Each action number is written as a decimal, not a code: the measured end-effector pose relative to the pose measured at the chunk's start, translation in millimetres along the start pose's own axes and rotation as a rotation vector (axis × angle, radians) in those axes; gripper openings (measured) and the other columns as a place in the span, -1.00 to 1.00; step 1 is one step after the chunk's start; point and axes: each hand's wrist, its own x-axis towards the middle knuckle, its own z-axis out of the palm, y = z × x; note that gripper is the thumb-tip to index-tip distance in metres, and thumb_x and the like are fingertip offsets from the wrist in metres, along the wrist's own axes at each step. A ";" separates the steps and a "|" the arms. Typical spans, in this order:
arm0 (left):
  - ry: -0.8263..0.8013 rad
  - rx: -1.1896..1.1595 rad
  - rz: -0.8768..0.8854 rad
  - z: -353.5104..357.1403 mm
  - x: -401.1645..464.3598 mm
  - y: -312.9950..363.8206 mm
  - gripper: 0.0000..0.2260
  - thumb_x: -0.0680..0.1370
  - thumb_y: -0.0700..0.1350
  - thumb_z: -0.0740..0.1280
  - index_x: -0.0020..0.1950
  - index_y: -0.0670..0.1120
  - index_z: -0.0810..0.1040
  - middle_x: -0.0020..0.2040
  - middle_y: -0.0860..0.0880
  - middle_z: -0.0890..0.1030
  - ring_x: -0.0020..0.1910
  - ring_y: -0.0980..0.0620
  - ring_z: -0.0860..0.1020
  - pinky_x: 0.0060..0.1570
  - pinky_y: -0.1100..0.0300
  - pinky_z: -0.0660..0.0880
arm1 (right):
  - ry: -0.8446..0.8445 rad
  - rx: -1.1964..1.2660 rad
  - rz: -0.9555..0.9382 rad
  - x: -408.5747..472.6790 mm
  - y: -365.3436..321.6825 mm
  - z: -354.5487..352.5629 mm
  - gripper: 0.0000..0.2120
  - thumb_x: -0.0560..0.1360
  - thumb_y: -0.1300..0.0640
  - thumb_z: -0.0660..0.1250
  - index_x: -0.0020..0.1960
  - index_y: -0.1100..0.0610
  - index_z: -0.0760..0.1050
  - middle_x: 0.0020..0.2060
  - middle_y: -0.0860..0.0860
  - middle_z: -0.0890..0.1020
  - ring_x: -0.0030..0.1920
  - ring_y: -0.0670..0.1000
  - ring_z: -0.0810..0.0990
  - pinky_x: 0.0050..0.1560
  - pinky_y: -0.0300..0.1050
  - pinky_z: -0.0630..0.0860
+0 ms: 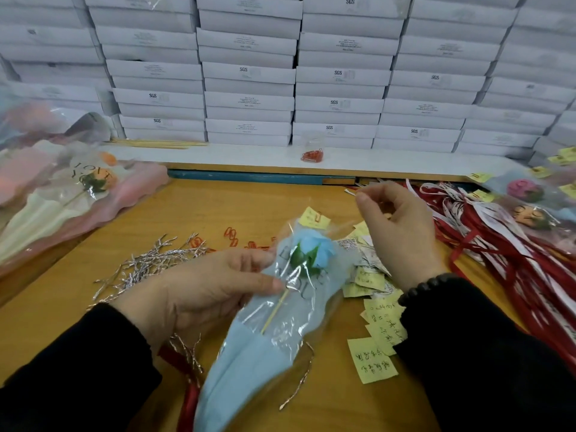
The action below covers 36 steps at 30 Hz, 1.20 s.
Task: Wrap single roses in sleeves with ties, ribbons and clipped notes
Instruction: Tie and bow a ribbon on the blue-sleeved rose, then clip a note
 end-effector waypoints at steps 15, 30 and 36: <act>0.659 -0.197 0.291 -2.7 8.9 -0.5 -0.89 0.52 -0.22 0.30 -0.04 -0.27 0.53 -0.38 -0.12 0.65 -0.51 0.03 0.59 -0.54 0.29 0.49 | -1.166 0.090 0.315 -49.2 -47.2 30.6 -0.66 0.54 -0.06 0.24 -0.24 0.18 0.52 -0.34 0.09 0.63 -0.69 -0.14 0.27 -0.62 -0.35 0.24; 0.453 -0.218 0.305 18.4 8.6 5.0 -0.65 0.30 -0.24 0.37 0.07 -0.25 0.59 -0.18 -0.19 0.68 -0.37 -0.01 0.63 -0.39 0.25 0.58 | -0.632 0.374 0.401 -41.7 -37.3 34.4 -0.80 0.55 0.14 0.24 -0.20 0.21 0.42 -0.49 0.10 0.46 -0.68 -0.14 0.32 -0.62 -0.30 0.19; 0.663 -0.306 0.428 17.7 13.0 5.7 -0.73 0.44 -0.35 0.34 0.12 -0.20 0.54 -0.09 -0.23 0.65 -0.40 -0.01 0.63 -0.45 0.21 0.58 | -0.697 -0.200 0.120 -38.4 -54.7 12.2 -0.67 0.49 -0.11 0.28 -0.14 0.18 0.55 -0.35 0.06 0.63 -0.58 -0.17 0.40 -0.51 -0.27 0.33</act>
